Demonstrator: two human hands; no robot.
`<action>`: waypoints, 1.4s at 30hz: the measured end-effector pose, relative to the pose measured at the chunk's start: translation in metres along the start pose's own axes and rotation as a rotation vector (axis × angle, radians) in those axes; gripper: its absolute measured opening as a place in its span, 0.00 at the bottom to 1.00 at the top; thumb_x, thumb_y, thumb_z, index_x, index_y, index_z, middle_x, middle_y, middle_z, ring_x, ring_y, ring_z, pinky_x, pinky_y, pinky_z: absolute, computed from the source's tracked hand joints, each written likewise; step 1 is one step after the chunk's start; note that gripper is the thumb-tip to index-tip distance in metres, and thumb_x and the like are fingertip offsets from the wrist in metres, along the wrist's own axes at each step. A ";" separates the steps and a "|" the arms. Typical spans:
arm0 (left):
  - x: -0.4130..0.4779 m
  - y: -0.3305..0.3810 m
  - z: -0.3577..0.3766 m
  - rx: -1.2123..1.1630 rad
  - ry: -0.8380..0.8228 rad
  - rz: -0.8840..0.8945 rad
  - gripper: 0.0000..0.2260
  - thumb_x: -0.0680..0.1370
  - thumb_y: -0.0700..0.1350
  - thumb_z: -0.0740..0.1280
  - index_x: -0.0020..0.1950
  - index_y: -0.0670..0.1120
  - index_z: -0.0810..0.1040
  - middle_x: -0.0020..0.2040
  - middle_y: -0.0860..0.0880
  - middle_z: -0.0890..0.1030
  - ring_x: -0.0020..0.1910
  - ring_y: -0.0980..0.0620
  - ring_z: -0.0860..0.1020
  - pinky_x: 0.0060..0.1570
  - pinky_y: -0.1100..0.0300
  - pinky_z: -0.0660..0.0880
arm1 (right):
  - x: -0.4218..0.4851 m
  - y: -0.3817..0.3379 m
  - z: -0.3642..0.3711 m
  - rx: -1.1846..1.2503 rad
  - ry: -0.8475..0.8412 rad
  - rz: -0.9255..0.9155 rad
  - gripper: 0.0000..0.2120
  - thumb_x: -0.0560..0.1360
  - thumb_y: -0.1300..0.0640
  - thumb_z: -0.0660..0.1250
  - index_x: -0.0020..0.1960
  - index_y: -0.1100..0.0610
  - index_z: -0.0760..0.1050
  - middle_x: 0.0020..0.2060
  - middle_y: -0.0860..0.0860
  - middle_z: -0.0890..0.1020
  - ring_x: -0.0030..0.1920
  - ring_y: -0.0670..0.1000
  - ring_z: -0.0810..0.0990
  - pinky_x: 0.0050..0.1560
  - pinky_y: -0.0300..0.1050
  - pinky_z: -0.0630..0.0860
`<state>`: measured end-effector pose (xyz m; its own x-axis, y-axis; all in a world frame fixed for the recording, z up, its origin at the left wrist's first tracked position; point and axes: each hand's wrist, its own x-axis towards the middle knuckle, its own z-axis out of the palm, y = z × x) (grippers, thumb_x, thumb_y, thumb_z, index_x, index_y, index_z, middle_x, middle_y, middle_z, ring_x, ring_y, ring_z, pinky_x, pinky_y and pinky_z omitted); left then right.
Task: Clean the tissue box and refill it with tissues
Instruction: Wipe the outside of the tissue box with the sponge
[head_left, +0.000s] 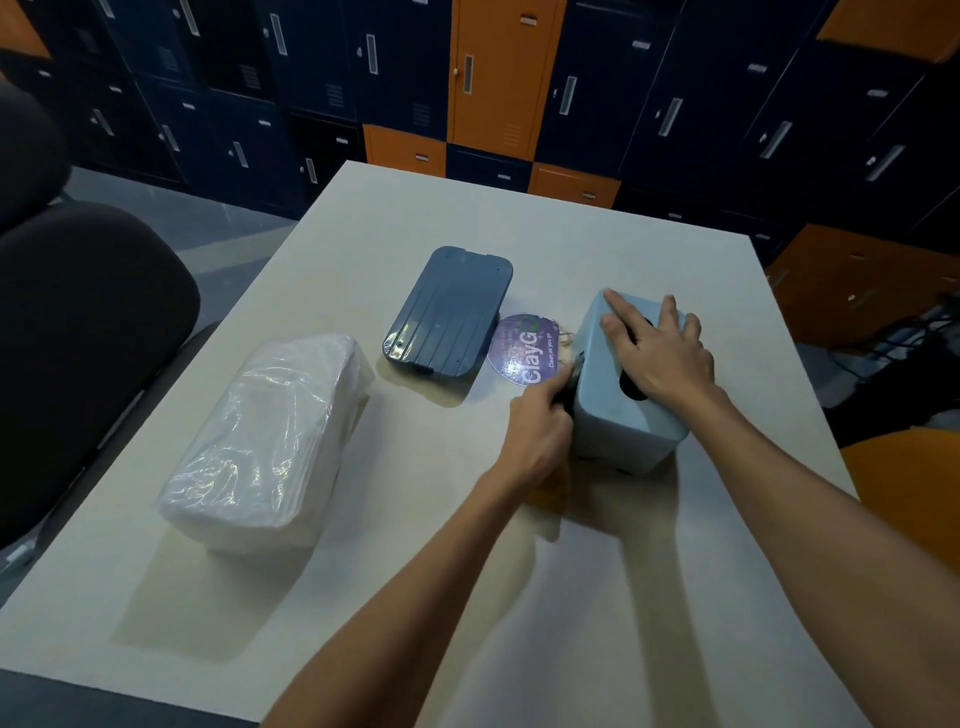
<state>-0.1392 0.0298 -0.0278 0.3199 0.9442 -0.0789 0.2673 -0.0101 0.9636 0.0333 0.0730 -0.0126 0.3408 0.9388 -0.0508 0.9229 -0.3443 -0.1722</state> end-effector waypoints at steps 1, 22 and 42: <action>-0.006 0.006 0.001 -0.011 0.023 0.032 0.24 0.79 0.30 0.53 0.72 0.47 0.69 0.69 0.47 0.73 0.65 0.54 0.70 0.61 0.72 0.64 | 0.000 0.000 0.000 0.002 0.004 0.002 0.25 0.77 0.31 0.39 0.73 0.29 0.45 0.78 0.57 0.48 0.75 0.65 0.48 0.69 0.65 0.56; 0.023 -0.008 -0.009 0.300 -0.011 0.343 0.18 0.81 0.44 0.62 0.71 0.48 0.70 0.70 0.49 0.72 0.68 0.54 0.70 0.67 0.60 0.68 | 0.006 0.001 0.002 0.015 0.052 0.067 0.25 0.79 0.36 0.42 0.76 0.38 0.51 0.75 0.59 0.57 0.73 0.65 0.53 0.69 0.63 0.53; 0.009 -0.015 -0.014 0.558 -0.036 0.588 0.25 0.75 0.27 0.61 0.70 0.45 0.72 0.74 0.47 0.66 0.76 0.45 0.59 0.68 0.50 0.65 | 0.008 0.002 0.005 -0.006 0.089 0.088 0.25 0.80 0.37 0.42 0.76 0.39 0.52 0.73 0.60 0.60 0.72 0.65 0.56 0.68 0.64 0.57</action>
<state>-0.1529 0.0430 -0.0394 0.5755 0.7222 0.3837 0.4570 -0.6731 0.5815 0.0371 0.0803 -0.0182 0.4346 0.9004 0.0222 0.8898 -0.4254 -0.1652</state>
